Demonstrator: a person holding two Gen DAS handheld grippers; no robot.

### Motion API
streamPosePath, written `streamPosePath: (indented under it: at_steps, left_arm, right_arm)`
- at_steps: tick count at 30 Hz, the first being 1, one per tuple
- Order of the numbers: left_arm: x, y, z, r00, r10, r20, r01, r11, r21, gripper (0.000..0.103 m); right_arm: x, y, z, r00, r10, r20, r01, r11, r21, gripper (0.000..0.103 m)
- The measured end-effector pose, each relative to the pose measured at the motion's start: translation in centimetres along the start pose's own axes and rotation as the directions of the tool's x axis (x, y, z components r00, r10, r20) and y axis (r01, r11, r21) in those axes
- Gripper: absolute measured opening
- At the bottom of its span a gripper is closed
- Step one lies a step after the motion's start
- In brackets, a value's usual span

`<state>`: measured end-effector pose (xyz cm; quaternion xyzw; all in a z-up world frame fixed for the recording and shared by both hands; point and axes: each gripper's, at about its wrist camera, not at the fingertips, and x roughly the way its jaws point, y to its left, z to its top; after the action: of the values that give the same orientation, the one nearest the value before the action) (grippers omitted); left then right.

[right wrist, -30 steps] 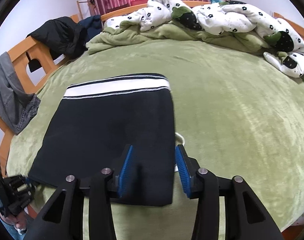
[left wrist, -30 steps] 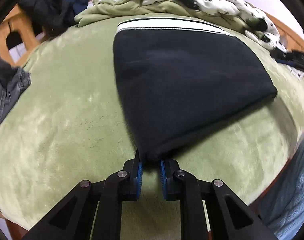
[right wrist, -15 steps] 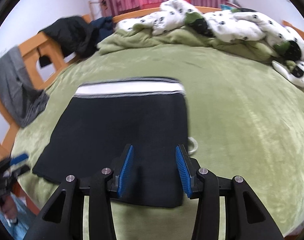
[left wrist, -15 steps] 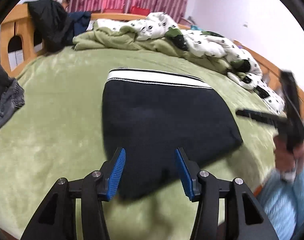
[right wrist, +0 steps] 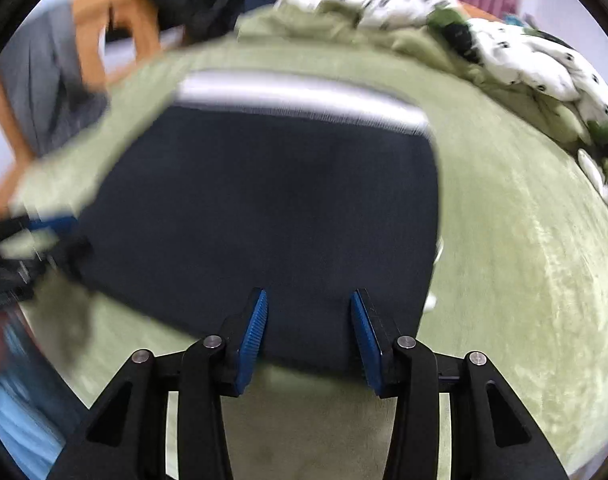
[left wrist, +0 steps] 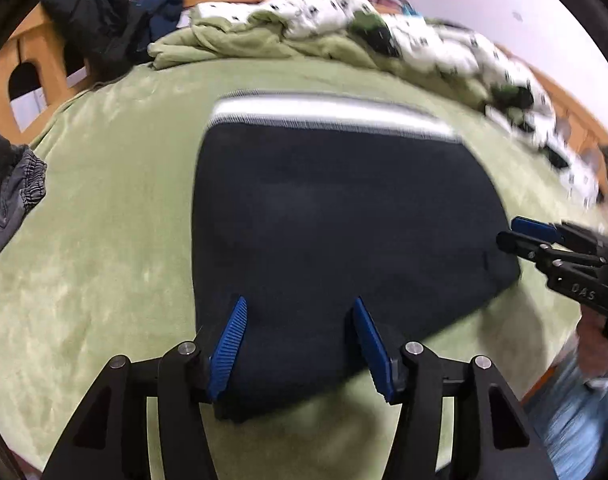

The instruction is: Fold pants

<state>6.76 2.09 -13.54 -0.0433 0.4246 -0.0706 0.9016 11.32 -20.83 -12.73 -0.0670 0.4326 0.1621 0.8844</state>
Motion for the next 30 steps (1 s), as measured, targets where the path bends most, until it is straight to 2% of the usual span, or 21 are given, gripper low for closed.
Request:
streamPosePath:
  at_steps: [3,5,7,11,12,13,14,16,17,19,22,27,30]
  left_arm:
    - [0.4,0.6,2.8,0.999,0.022,0.048,-0.021,0.999,-0.024,0.053]
    - [1.2,0.8,4.4,0.995,0.037,0.088,-0.035,0.999,-0.024,0.053]
    - [2.7,1.5,6.6,0.994,0.029,0.102,-0.024,0.998,-0.056,0.053]
    - [5.6,2.8,10.6,0.987,-0.021,0.158,0.040,0.992,-0.120,0.053]
    - [6.7,3.1,11.4,0.984,-0.015,0.180,0.037,0.992,-0.123,0.055]
    - [7.5,3.3,11.6,0.982,-0.006,0.187,0.029,0.992,-0.120,0.062]
    - [9.0,3.6,12.1,0.986,0.015,0.166,0.003,0.994,-0.111,0.064]
    - [12.3,4.4,12.5,0.998,0.028,0.063,-0.019,0.991,-0.130,0.063]
    - [13.0,4.5,12.6,0.999,0.030,0.043,-0.024,0.991,-0.134,0.063]
    - [13.0,4.1,12.9,0.998,0.040,0.046,-0.034,0.992,-0.123,0.071]
    - [13.5,3.1,12.7,0.997,0.066,0.034,-0.063,0.994,-0.085,0.077]
    - [13.4,3.0,12.4,0.997,0.060,0.041,-0.056,0.995,-0.086,0.077]
    - [12.5,2.9,12.6,0.995,0.082,0.057,-0.076,0.992,-0.103,0.076]
  right_arm:
    - [-1.2,-1.3,2.3,0.991,-0.001,0.137,-0.010,0.997,0.077,0.060]
    - [-0.8,-1.8,4.3,0.982,-0.027,0.185,0.010,0.995,0.095,0.061]
    - [0.6,-2.2,6.6,0.984,-0.052,0.172,0.038,0.996,0.085,0.061]
    - [3.6,-3.3,11.5,0.982,-0.048,0.185,0.032,0.996,0.087,0.061]
    - [4.5,-3.6,12.0,0.982,-0.051,0.179,0.037,0.996,0.079,0.060]
    - [6.2,-3.8,12.4,0.986,-0.053,0.161,0.042,0.997,0.065,0.055]
    - [8.1,-4.1,12.2,0.989,-0.058,0.139,0.051,0.997,0.058,0.052]
    - [11.4,-4.2,11.5,0.990,-0.097,0.102,0.092,0.994,0.053,0.049]
    - [11.9,-4.8,11.5,0.989,-0.075,0.125,0.067,0.995,0.069,0.049]
    - [12.3,-5.2,12.6,0.994,-0.064,0.091,0.056,0.995,0.083,0.049]
    - [13.0,-5.4,13.1,0.995,-0.058,0.077,0.052,0.996,0.079,0.049]
    - [12.8,-5.3,13.1,0.993,-0.077,0.091,0.071,0.995,0.068,0.049]
    - [12.5,-5.8,13.4,0.997,-0.040,0.071,0.034,0.996,0.088,0.050]
